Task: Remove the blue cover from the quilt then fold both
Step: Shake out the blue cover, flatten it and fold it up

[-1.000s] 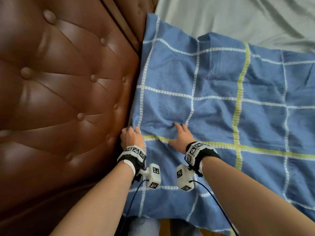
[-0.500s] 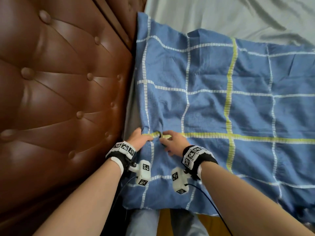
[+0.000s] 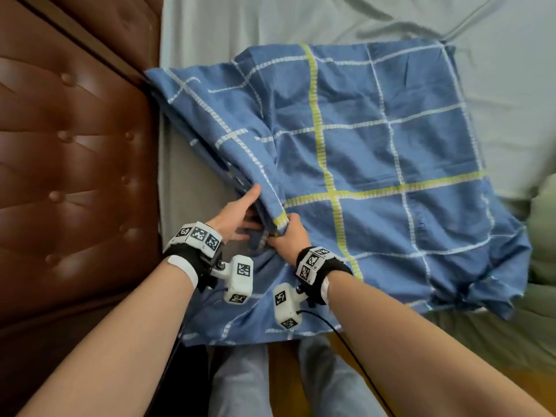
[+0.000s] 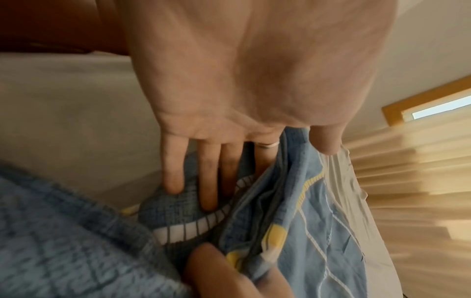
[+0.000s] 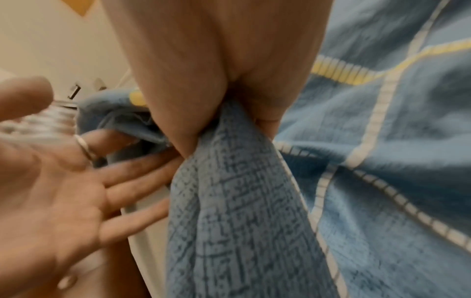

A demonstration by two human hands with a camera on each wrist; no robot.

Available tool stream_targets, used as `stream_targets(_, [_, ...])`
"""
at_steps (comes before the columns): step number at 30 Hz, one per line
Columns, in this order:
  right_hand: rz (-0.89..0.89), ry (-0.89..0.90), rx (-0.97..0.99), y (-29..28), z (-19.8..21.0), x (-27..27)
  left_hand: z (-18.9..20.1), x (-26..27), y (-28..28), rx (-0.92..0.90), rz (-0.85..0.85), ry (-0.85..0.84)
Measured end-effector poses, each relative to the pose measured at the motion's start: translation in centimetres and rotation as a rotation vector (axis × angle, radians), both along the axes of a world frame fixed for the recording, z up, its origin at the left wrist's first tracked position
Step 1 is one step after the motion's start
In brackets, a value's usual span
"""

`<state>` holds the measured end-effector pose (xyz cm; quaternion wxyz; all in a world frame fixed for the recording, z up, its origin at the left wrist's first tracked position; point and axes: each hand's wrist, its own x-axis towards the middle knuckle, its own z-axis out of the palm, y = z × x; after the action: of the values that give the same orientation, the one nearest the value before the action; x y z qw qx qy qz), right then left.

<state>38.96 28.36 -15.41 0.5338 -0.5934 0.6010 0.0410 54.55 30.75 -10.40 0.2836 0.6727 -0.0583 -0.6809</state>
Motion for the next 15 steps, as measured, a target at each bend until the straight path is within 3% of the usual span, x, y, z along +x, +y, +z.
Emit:
stream_targets(6, [0.206,-0.093,0.007,-3.5,4.3,-10.2,-0.2,-7.8,-5.6,0.062,0.307,-0.278])
stream_targets(9, [0.153,-0.009,-0.034,-5.3,5.3,-16.5,0.7,-12.8,-9.0,-0.003,0.168,-0.581])
stream_targets(13, [0.11,0.243,0.031,-6.8,5.7,-25.0,0.9,-19.2,-13.1,-0.217,0.085,-0.679])
stream_targets(15, [0.062,0.295,0.062,-7.4,6.0,-28.3,3.4,-22.9,-15.0,-0.323,-0.026,-0.703])
